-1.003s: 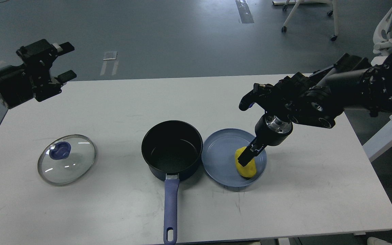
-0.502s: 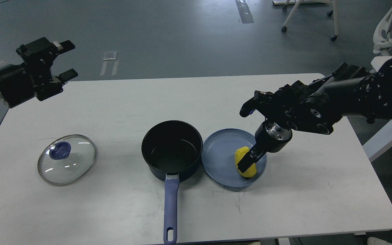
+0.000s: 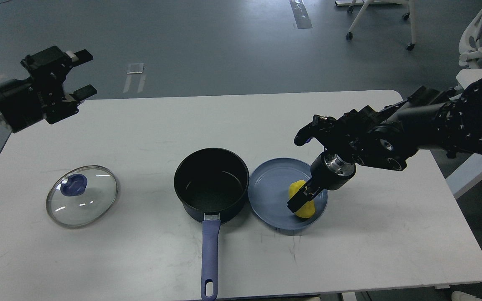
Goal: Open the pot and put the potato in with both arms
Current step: 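Move the right gripper down onto the yellow potato and grasp it, then lift the potato and carry it over the open pot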
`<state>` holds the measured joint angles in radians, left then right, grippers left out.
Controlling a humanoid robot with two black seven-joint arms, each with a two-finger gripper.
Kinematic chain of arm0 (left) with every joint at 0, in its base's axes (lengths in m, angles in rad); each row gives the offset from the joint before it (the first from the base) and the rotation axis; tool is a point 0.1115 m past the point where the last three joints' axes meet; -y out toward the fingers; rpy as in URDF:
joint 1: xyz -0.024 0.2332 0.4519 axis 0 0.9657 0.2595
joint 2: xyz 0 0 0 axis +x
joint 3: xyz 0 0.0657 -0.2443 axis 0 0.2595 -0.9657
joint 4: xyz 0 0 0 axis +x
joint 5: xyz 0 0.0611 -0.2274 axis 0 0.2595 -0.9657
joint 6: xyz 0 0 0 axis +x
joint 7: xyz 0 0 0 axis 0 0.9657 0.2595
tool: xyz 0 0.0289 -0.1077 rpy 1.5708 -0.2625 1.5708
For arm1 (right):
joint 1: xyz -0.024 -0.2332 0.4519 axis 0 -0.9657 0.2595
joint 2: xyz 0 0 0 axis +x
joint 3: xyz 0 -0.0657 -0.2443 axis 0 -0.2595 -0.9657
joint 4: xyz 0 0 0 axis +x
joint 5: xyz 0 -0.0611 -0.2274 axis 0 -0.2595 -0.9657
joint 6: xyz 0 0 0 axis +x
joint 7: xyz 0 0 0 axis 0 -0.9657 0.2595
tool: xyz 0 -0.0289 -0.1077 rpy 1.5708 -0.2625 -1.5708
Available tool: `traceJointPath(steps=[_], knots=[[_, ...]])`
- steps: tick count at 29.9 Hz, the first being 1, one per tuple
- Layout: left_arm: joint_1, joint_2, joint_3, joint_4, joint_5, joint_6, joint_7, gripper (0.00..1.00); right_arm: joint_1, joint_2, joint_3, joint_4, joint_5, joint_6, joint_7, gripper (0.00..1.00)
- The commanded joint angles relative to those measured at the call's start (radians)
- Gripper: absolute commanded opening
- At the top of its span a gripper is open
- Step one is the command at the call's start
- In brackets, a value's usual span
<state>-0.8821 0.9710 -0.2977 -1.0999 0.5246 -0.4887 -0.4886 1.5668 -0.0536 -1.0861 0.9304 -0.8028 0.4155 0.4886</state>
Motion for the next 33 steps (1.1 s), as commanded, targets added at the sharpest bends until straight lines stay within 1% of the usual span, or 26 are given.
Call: traceJointPath(steps=[1, 9, 11, 12, 13, 14, 15, 16, 17, 18, 19, 22, 25, 28, 30, 33], knots=[[0.0, 0.0, 0.0, 0.0, -0.001, 0.0, 0.0, 0.98, -0.001, 0.0, 0.0, -0.001, 0.021, -0.009, 0.0, 0.99], [0.002, -0.003, -0.001, 0.0, -0.002, 0.001, 0.0, 0.98, -0.016, 0.001, 0.003, -0.001, 0.027, -0.011, 0.0, 0.96], [0.0, -0.003, -0.001, 0.0, -0.002, 0.001, 0.0, 0.98, -0.016, 0.0, 0.003, -0.001, 0.027, -0.009, 0.0, 0.89], [0.002, -0.003, -0.001, 0.0, -0.002, 0.001, 0.0, 0.98, -0.016, 0.0, 0.003, -0.002, 0.025, -0.008, 0.0, 0.84], [0.0, -0.003, -0.001, 0.0, -0.002, 0.001, 0.0, 0.98, -0.016, -0.002, 0.002, -0.002, 0.025, -0.006, 0.0, 0.73], [0.0, -0.003, -0.001, 0.0, -0.002, 0.001, 0.0, 0.98, -0.016, -0.002, 0.002, -0.002, 0.025, -0.006, 0.0, 0.73], [0.0, -0.005, -0.001, 0.0, -0.002, 0.002, 0.0, 0.98, -0.016, -0.002, 0.002, -0.002, 0.025, -0.004, 0.0, 0.59], [0.002, -0.006, -0.001, 0.0, -0.002, 0.002, 0.0, 0.98, -0.016, -0.002, 0.002, -0.002, 0.025, -0.004, 0.0, 0.51], [0.0, -0.009, -0.001, 0.0, -0.002, 0.002, 0.0, 0.98, -0.016, 0.0, 0.002, -0.002, 0.027, -0.004, 0.0, 0.38], [0.0, -0.009, -0.001, 0.0, -0.002, 0.002, 0.0, 0.98, -0.016, -0.002, 0.003, -0.001, 0.028, -0.004, 0.0, 0.27], [0.0, -0.009, -0.001, 0.0, -0.002, 0.002, 0.0, 0.98, -0.014, -0.002, 0.005, -0.001, 0.03, -0.004, 0.0, 0.23], [0.0, -0.009, -0.003, 0.0, -0.002, 0.002, 0.0, 0.98, -0.008, -0.005, 0.006, -0.002, 0.042, -0.004, 0.0, 0.21], [0.0, -0.009, -0.006, 0.0, -0.002, 0.002, 0.0, 0.98, 0.012, -0.048, 0.04, -0.001, 0.05, -0.001, 0.0, 0.21], [0.0, -0.009, -0.015, 0.0, -0.002, 0.0, 0.0, 0.98, 0.041, -0.1, 0.103, -0.002, 0.053, 0.0, 0.0, 0.21], [0.0, -0.011, -0.017, 0.0, -0.002, 0.0, 0.0, 0.98, 0.062, -0.152, 0.182, -0.004, 0.082, 0.0, 0.0, 0.21], [0.0, -0.012, -0.017, 0.0, -0.002, 0.0, 0.0, 0.98, 0.068, -0.169, 0.224, -0.022, 0.126, 0.0, 0.0, 0.22]])
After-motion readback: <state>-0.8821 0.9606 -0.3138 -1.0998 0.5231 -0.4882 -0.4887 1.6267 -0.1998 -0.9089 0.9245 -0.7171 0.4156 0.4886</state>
